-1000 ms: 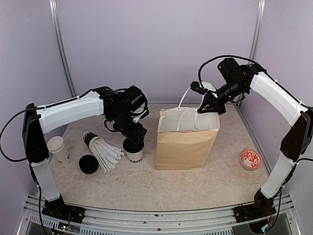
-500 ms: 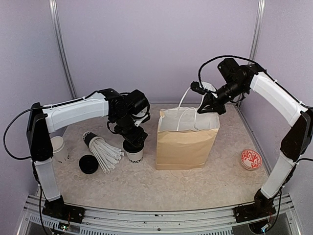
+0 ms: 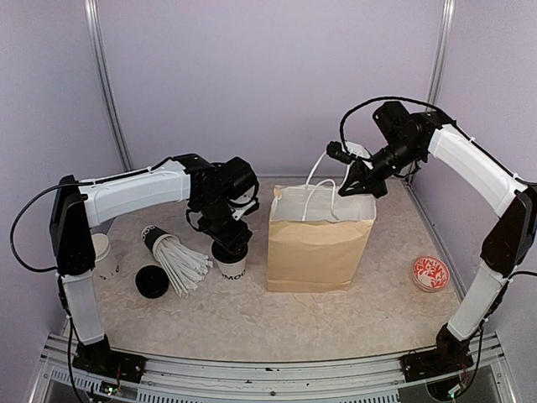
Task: Pack the takeout coffee
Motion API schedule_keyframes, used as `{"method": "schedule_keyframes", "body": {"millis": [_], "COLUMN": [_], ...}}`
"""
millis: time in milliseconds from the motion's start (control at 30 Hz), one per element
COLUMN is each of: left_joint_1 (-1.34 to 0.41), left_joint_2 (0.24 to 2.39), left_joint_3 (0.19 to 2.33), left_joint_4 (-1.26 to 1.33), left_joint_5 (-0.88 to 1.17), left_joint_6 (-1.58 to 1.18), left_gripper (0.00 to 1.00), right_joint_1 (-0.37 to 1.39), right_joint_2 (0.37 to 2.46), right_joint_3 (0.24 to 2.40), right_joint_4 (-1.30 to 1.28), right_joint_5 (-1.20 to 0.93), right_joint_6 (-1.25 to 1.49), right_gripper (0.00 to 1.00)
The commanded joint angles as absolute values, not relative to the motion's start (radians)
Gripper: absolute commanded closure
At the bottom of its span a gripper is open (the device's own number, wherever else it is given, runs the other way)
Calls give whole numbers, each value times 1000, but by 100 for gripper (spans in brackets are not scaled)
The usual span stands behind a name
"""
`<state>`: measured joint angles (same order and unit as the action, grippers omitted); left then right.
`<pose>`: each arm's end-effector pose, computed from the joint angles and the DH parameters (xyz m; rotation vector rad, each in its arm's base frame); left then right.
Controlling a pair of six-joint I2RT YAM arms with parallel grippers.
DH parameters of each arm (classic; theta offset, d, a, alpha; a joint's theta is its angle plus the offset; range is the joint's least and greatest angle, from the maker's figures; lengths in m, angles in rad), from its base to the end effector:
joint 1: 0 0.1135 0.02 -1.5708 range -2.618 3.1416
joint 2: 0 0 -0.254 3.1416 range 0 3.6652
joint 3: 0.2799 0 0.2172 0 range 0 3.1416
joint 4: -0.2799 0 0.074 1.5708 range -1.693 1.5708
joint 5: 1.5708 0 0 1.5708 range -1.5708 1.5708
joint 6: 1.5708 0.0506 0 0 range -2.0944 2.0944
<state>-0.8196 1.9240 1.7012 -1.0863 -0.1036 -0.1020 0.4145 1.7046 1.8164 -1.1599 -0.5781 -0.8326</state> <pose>0.2474 -0.2573 0.2441 0.9865 2.6860 -0.0346 0.2751 0.1513 0.3473 -1.5944 1.8818 0.5788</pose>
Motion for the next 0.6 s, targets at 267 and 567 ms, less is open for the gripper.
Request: {"method": "schedule_keyframes", "body": {"millis": [267, 567], "left_joint_1": [-799, -801], "left_joint_2": [1847, 1720], "left_joint_3": [1826, 1964], "left_joint_4": [-1160, -1124], "left_joint_5": [-164, -271], "left_joint_6": [-153, -181], "left_gripper": [32, 34], "right_joint_1": [428, 441], "right_joint_2": [1690, 1683], "right_joint_3": [1816, 1826], "right_joint_4": [-1166, -1176], "right_joint_5": [-606, -602], "right_joint_6": [-818, -802], "right_gripper": [100, 100]}}
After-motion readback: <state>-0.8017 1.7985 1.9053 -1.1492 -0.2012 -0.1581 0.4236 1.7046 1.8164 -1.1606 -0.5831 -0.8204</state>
